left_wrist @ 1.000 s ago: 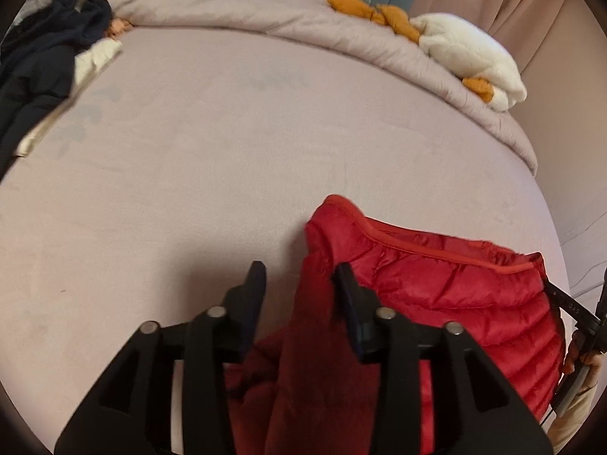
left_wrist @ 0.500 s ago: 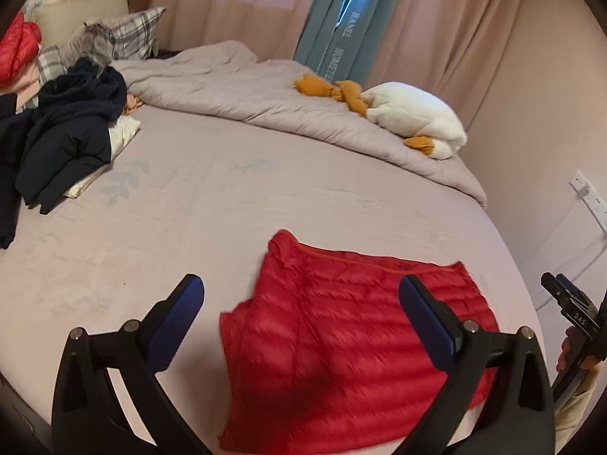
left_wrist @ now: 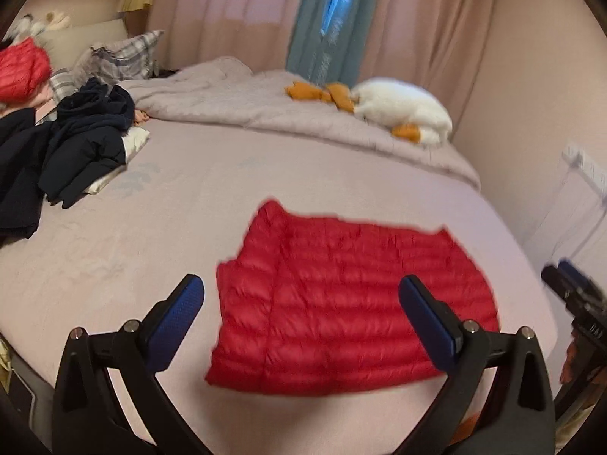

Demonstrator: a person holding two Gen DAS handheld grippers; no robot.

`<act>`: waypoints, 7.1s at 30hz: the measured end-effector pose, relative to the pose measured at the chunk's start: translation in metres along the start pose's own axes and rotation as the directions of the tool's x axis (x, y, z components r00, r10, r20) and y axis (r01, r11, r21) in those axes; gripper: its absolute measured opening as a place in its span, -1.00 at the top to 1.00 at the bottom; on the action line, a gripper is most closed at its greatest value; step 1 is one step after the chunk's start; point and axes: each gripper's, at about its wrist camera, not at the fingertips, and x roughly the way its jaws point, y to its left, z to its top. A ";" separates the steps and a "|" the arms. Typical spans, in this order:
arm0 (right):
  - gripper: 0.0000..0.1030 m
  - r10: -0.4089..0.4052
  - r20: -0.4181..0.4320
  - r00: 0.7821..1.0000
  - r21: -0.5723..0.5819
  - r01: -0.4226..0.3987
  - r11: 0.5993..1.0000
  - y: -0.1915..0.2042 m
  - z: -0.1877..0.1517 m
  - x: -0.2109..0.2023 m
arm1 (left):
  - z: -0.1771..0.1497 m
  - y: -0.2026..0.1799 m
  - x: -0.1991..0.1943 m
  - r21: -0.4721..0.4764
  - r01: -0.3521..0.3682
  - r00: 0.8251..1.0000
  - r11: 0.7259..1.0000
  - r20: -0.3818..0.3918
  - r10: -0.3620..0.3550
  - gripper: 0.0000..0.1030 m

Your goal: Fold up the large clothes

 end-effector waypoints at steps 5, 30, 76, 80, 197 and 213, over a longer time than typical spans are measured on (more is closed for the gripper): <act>-0.98 0.051 -0.059 0.997 0.014 -0.050 0.999 0.015 -0.015 0.006 | -0.018 -0.008 0.009 0.007 0.036 0.998 0.999 -0.061 -0.036 -1.00; -0.97 0.010 -0.204 0.979 0.076 0.005 0.997 -0.014 -0.043 0.012 | -0.034 0.047 0.042 -0.169 0.046 0.983 0.985 -0.166 -0.075 -0.99; 0.46 0.409 -0.222 0.885 0.421 -0.291 0.859 -0.067 -0.060 0.069 | -0.012 0.093 0.059 -0.484 0.353 0.873 0.800 -0.136 -0.468 0.44; 0.46 0.415 -0.189 0.890 0.387 -0.321 0.864 -0.059 -0.052 0.055 | -0.002 0.091 0.035 -0.448 0.363 0.889 0.817 -0.097 -0.448 0.44; 0.32 0.103 -0.379 0.920 0.270 0.004 0.963 -0.055 -0.061 0.162 | -0.001 0.060 0.182 -0.095 -0.018 0.955 0.995 -0.295 -0.011 0.25; -0.45 -0.038 -0.405 0.913 0.207 0.133 0.969 -0.057 -0.065 0.149 | -0.019 0.072 0.161 -0.135 -0.075 0.960 0.988 -0.280 0.034 -0.34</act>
